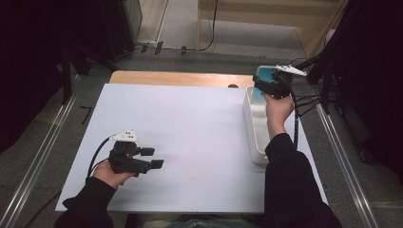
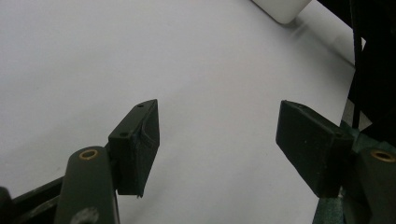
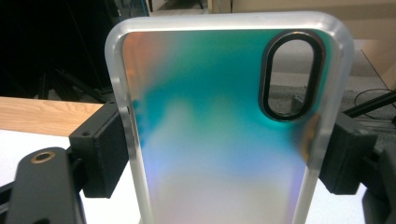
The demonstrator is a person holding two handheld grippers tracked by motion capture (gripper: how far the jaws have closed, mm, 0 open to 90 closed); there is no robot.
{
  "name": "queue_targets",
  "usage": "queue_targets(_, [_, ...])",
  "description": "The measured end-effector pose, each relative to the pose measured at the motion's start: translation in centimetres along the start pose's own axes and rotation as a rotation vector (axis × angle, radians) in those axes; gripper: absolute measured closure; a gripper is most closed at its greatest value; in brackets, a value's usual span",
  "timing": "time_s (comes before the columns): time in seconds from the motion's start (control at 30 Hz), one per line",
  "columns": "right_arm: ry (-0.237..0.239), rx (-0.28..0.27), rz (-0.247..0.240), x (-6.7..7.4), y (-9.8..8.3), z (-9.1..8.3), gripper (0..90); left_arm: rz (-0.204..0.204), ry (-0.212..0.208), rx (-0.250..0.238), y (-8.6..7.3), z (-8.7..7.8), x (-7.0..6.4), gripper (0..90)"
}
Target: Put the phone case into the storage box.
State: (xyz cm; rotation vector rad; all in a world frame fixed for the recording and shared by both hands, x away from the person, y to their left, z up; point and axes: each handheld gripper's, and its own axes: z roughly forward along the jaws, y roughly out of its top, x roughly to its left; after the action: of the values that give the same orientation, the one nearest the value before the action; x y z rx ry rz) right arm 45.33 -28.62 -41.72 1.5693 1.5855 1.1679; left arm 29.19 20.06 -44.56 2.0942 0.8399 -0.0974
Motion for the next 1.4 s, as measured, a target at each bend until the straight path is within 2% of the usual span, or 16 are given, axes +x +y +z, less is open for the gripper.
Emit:
queue_targets(0.23, [0.008,-0.001,0.002,0.3,-0.3,0.7,15.8,0.001,0.0,-0.002,0.0,0.0,0.0,30.3])
queue_targets(0.5, [-0.01,0.0,0.005,0.3,-0.5,0.9,15.8,0.0,-0.005,-0.001,0.0,0.0,0.0,30.3])
queue_targets(1.1, [0.005,0.035,0.007,0.4,-1.4,1.4,15.6,0.004,-0.003,0.002,0.0,0.0,0.0,30.3])
queue_targets(1.4, [0.01,0.06,0.04,0.1,-2.3,1.5,15.5,0.003,-0.002,0.002,0.0,0.1,0.0,30.3])
